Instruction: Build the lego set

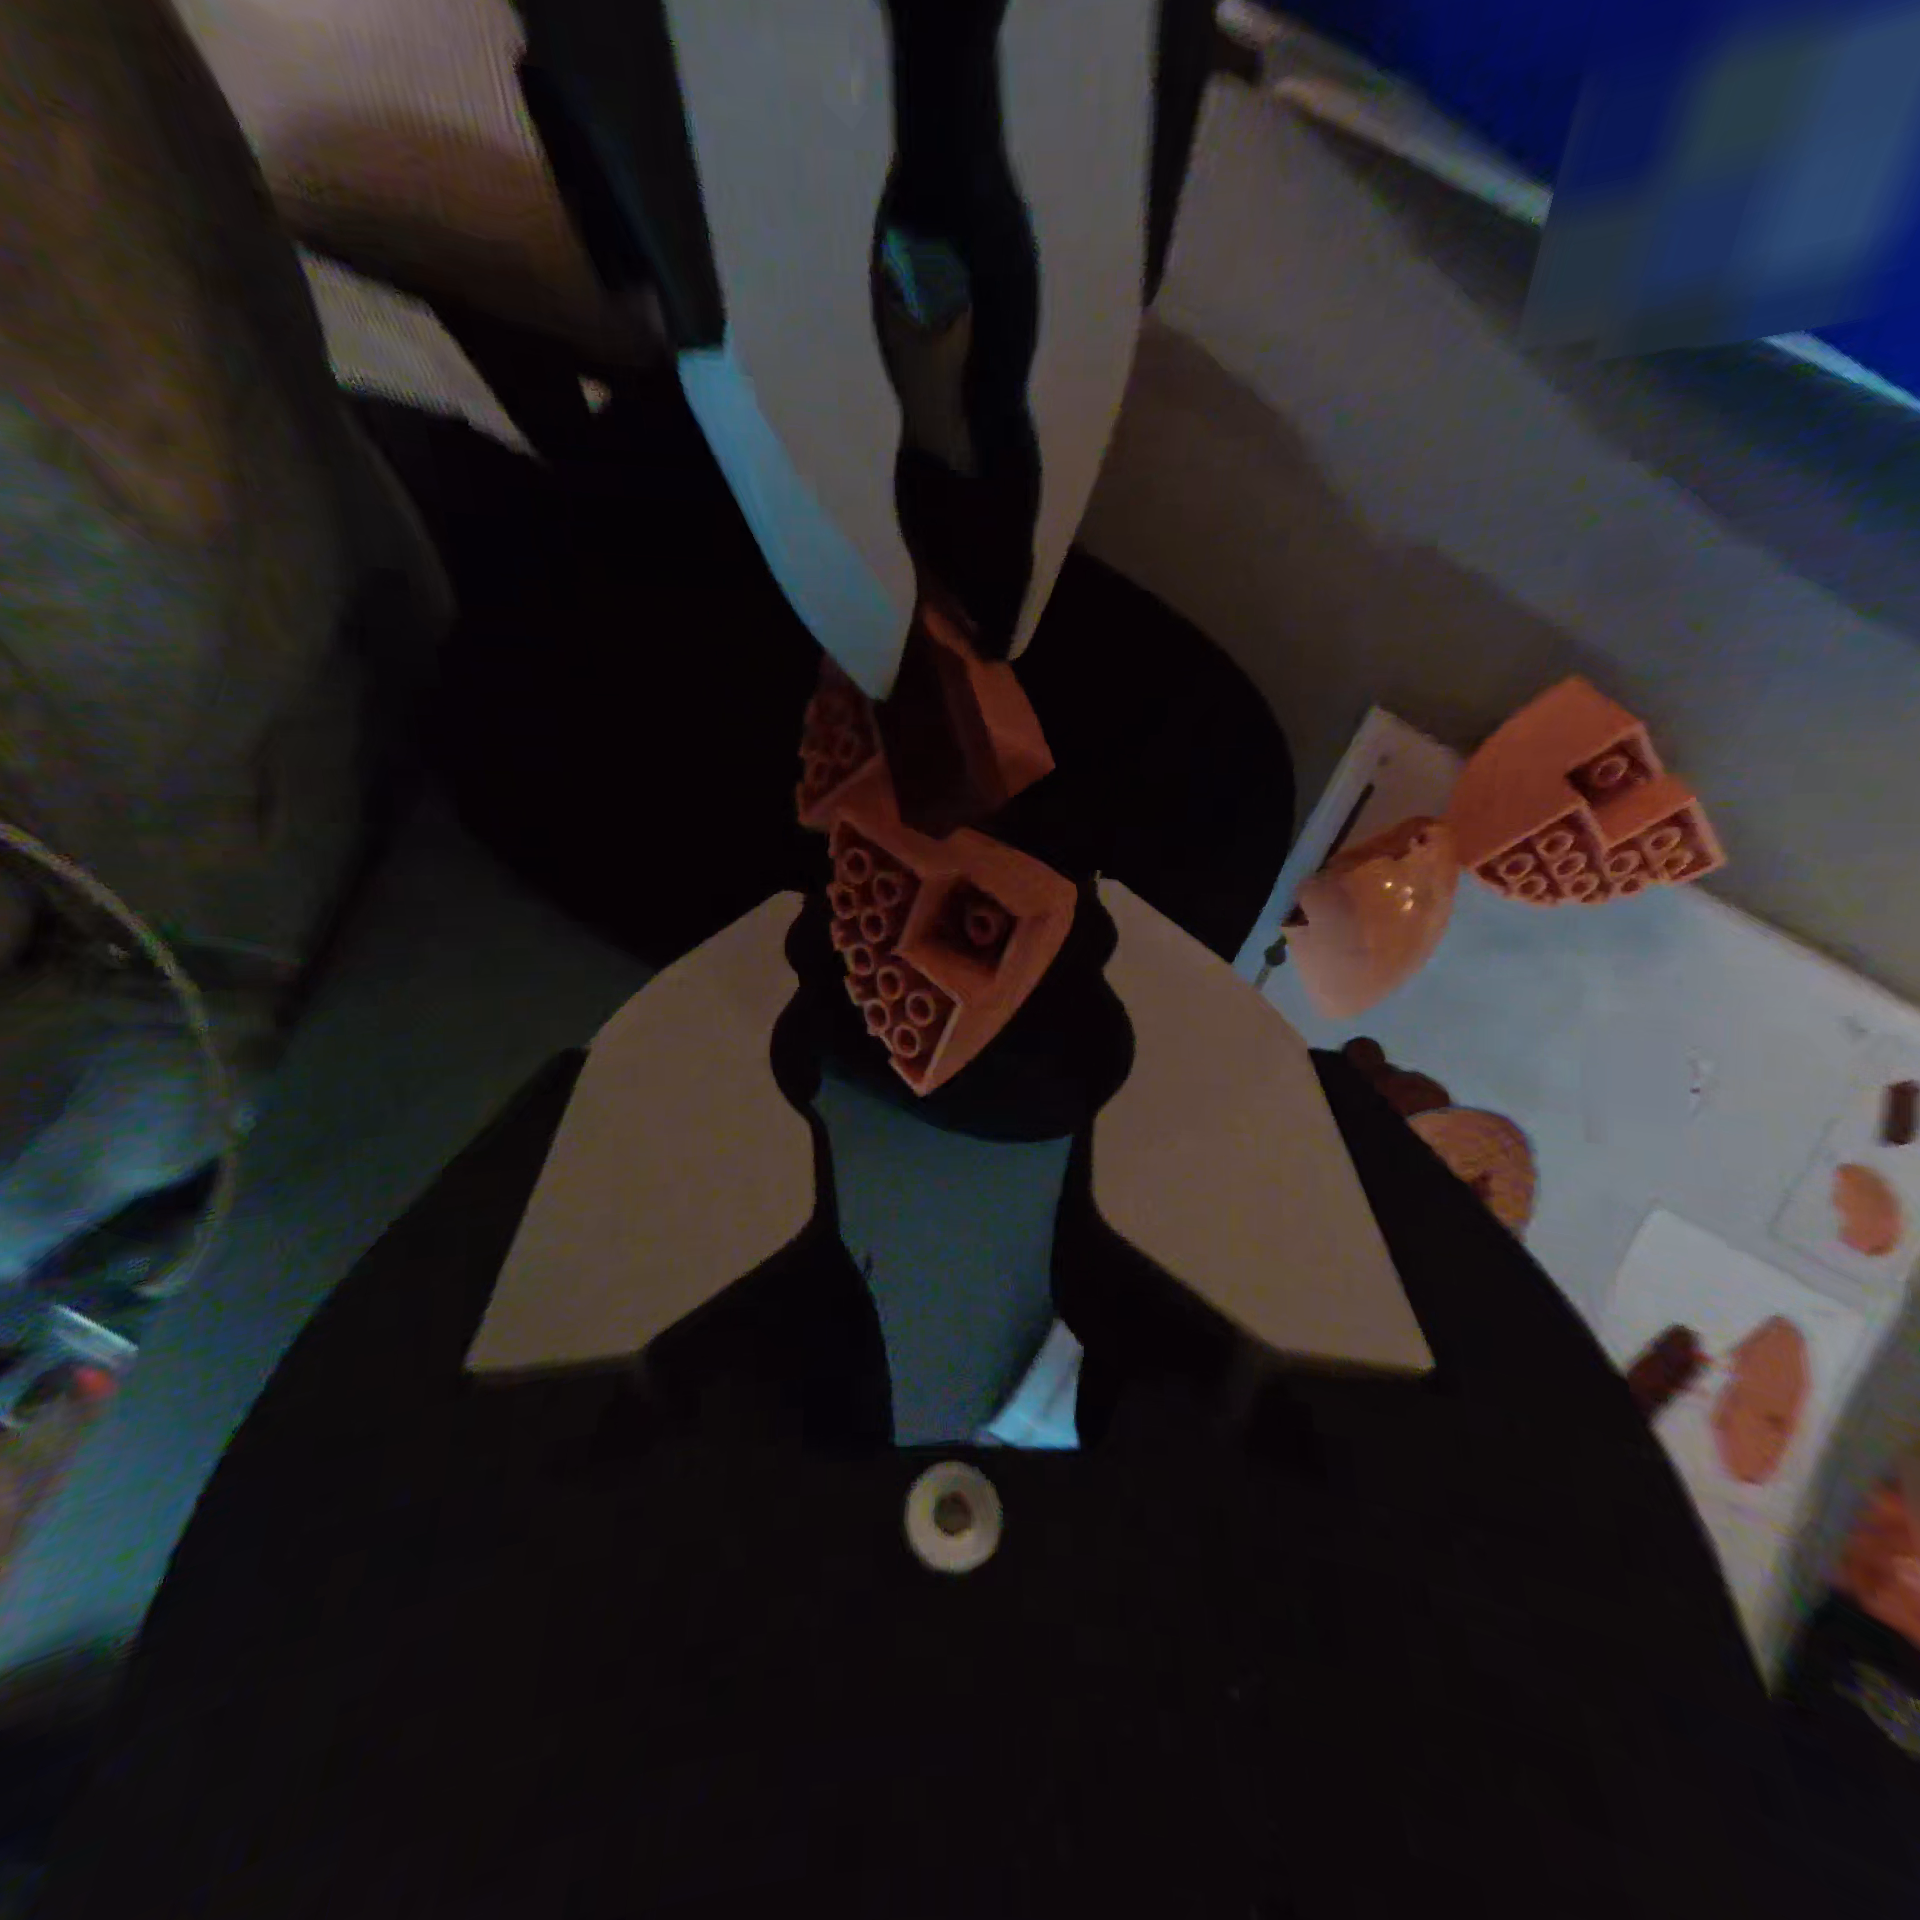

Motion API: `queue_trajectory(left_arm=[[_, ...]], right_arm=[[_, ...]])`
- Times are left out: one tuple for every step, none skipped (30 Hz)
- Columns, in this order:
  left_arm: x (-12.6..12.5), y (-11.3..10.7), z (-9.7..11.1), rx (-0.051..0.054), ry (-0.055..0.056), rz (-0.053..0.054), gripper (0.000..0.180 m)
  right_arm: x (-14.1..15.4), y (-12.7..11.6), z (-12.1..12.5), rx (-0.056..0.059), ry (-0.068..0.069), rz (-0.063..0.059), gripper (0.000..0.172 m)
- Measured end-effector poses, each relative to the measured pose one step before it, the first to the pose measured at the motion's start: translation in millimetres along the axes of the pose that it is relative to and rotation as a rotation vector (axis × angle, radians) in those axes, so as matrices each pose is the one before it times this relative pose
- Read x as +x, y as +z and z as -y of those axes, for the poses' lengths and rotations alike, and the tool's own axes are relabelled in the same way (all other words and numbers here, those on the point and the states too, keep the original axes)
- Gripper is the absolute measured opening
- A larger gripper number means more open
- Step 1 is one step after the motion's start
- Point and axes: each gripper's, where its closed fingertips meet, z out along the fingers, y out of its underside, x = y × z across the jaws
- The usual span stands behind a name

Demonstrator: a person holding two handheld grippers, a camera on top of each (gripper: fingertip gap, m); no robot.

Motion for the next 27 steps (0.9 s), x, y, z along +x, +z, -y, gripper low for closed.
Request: queue_trajectory(left_arm=[[-0.19, 0.22, -0.11, 0.0024, -0.0035, 0.0000, 0.022], [-0.20, 0.33, 0.10, 0.0035, -0.0068, -0.0007, 0.023], [-0.01, 0.40, 0.18, 0.0035, -0.0073, -0.0020, 0.023], [0.02, 0.25, 0.09, 0.0021, -0.0047, -0.0016, 0.023], [0.10, 0.23, 0.00, 0.0006, -0.0006, -0.0011, 0.023], [0.06, 0.05, -0.23, -0.0016, 0.0014, -0.0009, 0.023], [0.05, 0.14, -0.14, -0.0020, 0.0011, -0.0015, 0.023], [0.05, 0.11, -0.01, -0.0015, -0.0004, -0.0021, 0.023], [0.01, 0.25, 0.12, -0.0022, -0.0005, -0.0026, 0.023], [0.21, 0.30, 0.08, -0.0030, 0.0008, -0.0025, 0.023], [0.16, 0.25, 0.15, -0.0031, 0.0032, -0.0014, 0.023], [0.11, 0.20, 0.14, -0.0029, 0.0042, 0.0002, 0.023], [0.20, 0.19, 0.03, -0.0028, 0.0040, 0.0010, 0.023], [0.12, 0.21, 0.04, -0.0021, 0.0047, 0.0020, 0.023], [0.23, 0.27, 0.16, -0.0014, 0.0044, 0.0030, 0.023], [0.08, 0.27, 0.24, -0.0001, 0.0031, 0.0033, 0.023], [0.04, 0.42, 0.32, 0.0012, 0.0005, 0.0030, 0.023], [0.07, 0.30, 0.33, 0.0015, -0.0016, 0.0026, 0.023], [-0.22, -0.09, -0.03, 0.0008, -0.0030, 0.0035, 0.023], [-0.47, -0.36, -0.25, 0.0007, -0.0042, 0.0039, 0.023], [-0.41, -0.51, -0.21, 0.0037, -0.0069, 0.0034, 0.023], [-0.15, -0.07, -0.08, 0.0060, -0.0083, 0.0019, 0.023], [0.02, 0.05, 0.09, 0.0066, -0.0068, 0.0014, 0.023], [0.11, 0.13, 0.24, 0.0054, -0.0030, 0.0021, 0.023], [0.02, 0.25, 0.46, 0.0041, 0.0002, 0.0022, 0.023], [0.06, 0.41, 0.56, 0.0025, 0.0014, 0.0021, 0.023], [-0.08, 0.63, 0.58, 0.0010, 0.0009, 0.0022, 0.023]], right_arm=[[-1.07, -4.42, 4.20, 0.0644, 0.0715, 0.0132, 0.046], [-0.05, -5.35, 4.13, 0.0720, 0.0882, -0.0002, 0.047], [1.75, -6.16, 2.02, 0.0661, 0.1132, -0.0186, 0.045], [4.89, -6.83, -0.84, 0.0601, 0.1452, -0.0413, 0.041], [2.88, -6.54, -3.24, 0.0656, 0.1624, -0.0204, 0.036], [1.60, -5.61, -5.05, 0.0763, 0.1695, 0.0001, 0.024], [-1.03, -3.77, -6.33, 0.0798, 0.1384, 0.0306, 0.019], [0.81, -1.74, -8.14, 0.0680, 0.0985, 0.0197, 0.018], [5.66, -0.29, -8.22, 0.0511, 0.0690, -0.0158, 0.019], [5.44, 0.99, -6.33, 0.0423, 0.0477, -0.0199, 0.022], [3.34, 1.79, -3.22, 0.0392, 0.0445, -0.0105, 0.026], [0.04, 2.73, -0.87, 0.0310, 0.0359, 0.0066, 0.029], [-0.76, 3.63, 0.58, 0.0242, 0.0246, 0.0052, 0.032], [-0.99, 4.01, 1.85, 0.0207, 0.0102, -0.0010, 0.034], [-0.60, 4.52, 1.40, 0.0105, 0.0004, -0.0091, 0.035], [0.13, 4.81, -0.15, -0.0056, -0.0073, -0.0139, 0.034], [-0.37, 4.00, 0.70, -0.0033, -0.0146, -0.0115, 0.031], [0.51, 2.58, 2.17, 0.0040, -0.0272, -0.0227, 0.029], [0.29, 1.09, 2.45, 0.0032, -0.0455, -0.0260, 0.029], [-0.25, -0.47, 2.56, -0.0017, -0.0648, -0.0273, 0.027], [-0.34, -0.82, 1.35, -0.0182, -0.0731, -0.0311, 0.026], [-1.13, -0.60, 0.85, -0.0322, -0.0856, -0.0296, 0.025], [-2.46, -0.69, 1.41, -0.0368, -0.0969, -0.0279, 0.025], [-2.60, -0.74, 3.14, -0.0343, -0.1024, -0.0312, 0.024], [-5.06, 0.01, 4.13, -0.0306, -0.1206, -0.0131, 0.024], [-2.64, 0.88, 2.96, -0.0351, -0.1091, -0.0244, 0.024], [0.78, 1.32, 2.39, -0.0297, -0.0841, -0.0383, 0.024]])
